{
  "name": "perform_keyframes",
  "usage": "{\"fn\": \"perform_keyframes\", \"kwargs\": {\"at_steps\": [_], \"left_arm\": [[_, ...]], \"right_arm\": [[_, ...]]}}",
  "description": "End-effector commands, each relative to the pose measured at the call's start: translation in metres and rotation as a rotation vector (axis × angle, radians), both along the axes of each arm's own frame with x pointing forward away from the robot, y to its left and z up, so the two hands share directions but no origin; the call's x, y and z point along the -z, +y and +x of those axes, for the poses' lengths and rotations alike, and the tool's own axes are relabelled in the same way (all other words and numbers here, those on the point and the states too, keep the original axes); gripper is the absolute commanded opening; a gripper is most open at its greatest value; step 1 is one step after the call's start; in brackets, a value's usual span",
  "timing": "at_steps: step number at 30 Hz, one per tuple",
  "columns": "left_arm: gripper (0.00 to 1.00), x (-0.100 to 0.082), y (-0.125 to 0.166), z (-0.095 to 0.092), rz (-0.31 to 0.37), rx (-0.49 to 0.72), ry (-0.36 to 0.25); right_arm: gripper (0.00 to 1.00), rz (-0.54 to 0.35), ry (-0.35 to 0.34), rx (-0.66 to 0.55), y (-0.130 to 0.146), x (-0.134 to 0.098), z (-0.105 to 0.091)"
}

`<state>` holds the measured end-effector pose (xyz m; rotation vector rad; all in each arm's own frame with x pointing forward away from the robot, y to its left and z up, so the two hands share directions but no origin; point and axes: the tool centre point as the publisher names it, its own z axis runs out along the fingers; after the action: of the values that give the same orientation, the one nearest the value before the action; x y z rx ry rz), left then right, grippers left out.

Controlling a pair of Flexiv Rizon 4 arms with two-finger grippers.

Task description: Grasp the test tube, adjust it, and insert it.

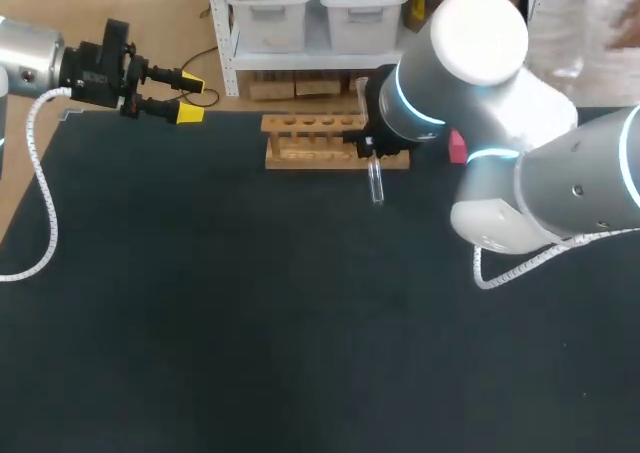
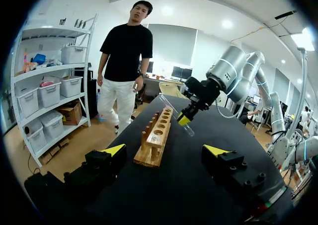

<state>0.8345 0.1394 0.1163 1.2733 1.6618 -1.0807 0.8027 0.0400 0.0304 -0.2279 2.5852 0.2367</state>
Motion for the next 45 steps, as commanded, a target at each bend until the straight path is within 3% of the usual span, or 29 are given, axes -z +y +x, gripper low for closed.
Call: {"fn": "perform_keyframes", "kwargs": {"at_steps": [1,27,38,45], "left_arm": [[1.0,0.001,0.0,0.001,-0.001,0.001,-0.002],[1.0,0.001,0.0,0.001,-0.001,0.001,-0.002],[1.0,0.001,0.0,0.001,-0.001,0.001,-0.002],[1.0,0.001,0.0,0.001,-0.001,0.001,-0.002]], "right_arm": [[0.0,-0.01,0.016,0.011,-0.002,-0.007,-0.001],[0.0,-0.117,-0.104,0.209,-0.032,-0.099,-0.061],[0.0,-0.096,-0.092,0.157,-0.042,-0.114,-0.08],[0.0,-0.096,-0.092,0.157,-0.042,-0.114,-0.08]]}}
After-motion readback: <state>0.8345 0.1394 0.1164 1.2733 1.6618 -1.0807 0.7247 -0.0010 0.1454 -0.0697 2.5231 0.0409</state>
